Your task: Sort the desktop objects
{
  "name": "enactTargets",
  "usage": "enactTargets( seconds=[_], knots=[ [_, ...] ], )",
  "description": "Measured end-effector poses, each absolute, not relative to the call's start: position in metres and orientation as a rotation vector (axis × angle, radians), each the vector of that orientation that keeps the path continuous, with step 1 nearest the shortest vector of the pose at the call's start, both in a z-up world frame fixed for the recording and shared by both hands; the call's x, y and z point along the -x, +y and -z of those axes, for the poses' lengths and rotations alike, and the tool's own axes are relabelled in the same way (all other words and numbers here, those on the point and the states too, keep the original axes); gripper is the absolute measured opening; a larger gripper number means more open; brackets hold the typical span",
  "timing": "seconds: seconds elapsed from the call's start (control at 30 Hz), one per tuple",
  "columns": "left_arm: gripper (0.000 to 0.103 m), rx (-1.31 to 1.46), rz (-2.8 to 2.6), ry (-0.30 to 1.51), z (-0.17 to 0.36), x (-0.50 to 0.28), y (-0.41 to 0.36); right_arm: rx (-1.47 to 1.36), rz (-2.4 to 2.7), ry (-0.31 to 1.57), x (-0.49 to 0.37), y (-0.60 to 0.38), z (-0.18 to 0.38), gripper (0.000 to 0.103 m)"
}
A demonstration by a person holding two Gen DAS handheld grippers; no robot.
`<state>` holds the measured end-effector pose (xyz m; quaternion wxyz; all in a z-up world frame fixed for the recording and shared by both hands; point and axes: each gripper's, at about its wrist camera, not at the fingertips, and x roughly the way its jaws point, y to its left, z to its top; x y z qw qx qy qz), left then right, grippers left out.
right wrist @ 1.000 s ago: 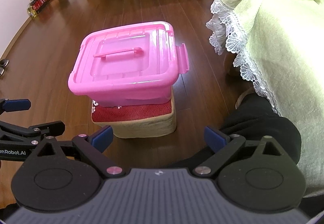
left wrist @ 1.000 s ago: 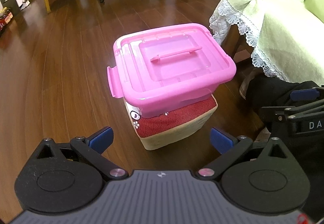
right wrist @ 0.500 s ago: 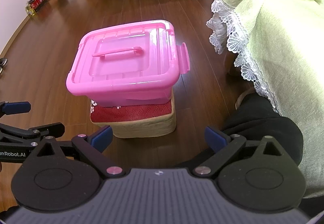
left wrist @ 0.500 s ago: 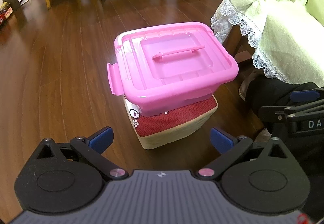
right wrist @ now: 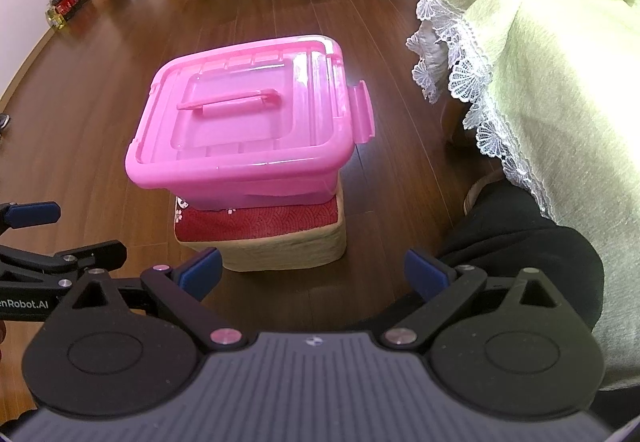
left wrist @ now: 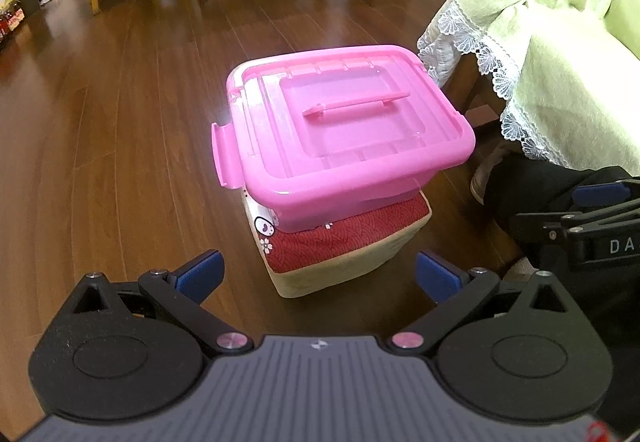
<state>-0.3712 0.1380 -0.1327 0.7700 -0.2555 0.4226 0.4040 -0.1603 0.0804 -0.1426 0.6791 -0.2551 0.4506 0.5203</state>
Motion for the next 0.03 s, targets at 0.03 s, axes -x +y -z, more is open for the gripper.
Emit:
enactTargets(
  seconds=[0.03],
  knots=[
    [0.102, 0.555, -0.874, 0.916, 0.1332, 0.3712, 0.1383, 0.574, -1.168, 1.013, 0.1603, 0.0807, 0.1430, 0.097]
  ],
)
